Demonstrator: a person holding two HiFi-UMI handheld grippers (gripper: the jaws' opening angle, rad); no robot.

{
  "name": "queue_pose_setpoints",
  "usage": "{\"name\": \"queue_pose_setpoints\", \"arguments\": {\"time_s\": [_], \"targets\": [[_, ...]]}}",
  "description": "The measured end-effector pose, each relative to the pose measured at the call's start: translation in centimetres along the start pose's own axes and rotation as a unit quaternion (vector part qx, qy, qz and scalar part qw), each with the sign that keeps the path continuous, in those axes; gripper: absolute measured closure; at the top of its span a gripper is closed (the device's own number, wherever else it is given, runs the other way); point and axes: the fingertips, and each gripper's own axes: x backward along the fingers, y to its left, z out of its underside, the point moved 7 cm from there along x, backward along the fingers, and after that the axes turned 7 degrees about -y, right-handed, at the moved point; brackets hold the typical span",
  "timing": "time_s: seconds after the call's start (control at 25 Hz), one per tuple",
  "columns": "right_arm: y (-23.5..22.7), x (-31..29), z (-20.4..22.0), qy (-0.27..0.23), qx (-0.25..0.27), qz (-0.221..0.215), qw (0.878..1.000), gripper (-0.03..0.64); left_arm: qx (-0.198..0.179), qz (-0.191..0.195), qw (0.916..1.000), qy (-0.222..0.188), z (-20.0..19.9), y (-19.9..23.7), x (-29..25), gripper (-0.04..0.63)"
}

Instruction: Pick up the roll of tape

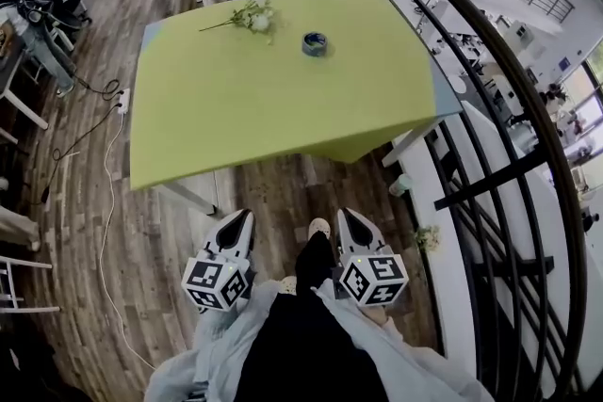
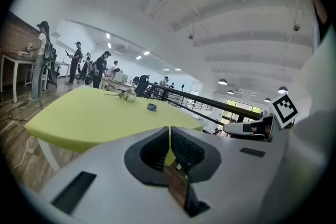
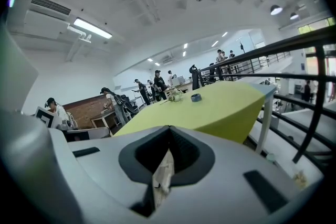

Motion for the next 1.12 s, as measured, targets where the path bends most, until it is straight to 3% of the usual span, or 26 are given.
{"name": "queue_pose_setpoints", "arguments": {"time_s": [0.48, 0.6, 0.84, 1.12], "targets": [[-7.3, -8.0, -5.1, 0.0, 0.005, 0.008, 1.0, 0.614, -0.012, -0.004, 0.9999, -0.007, -2.1, 0.5, -11.9, 0.571], [-9.0, -10.2, -6.0, 0.008, 0.004, 0.007, 1.0, 0.485, -0.016, -0.005, 0.9999, -0.005, -2.4, 0.5, -14.6, 0.571], [-12.0, -14.1, -7.9, 0.019, 0.0, -0.006, 1.0, 0.353, -0.01, -0.019, 0.9998, 0.003, -2.4, 0.8, -19.0, 0.571], [-15.0, -17.8, -8.5, 0.027, -0.008, -0.038, 0.999, 0.321, -0.022, -0.032, 0.9992, -0.01, -2.2, 0.6, -23.0, 0.571]]}}
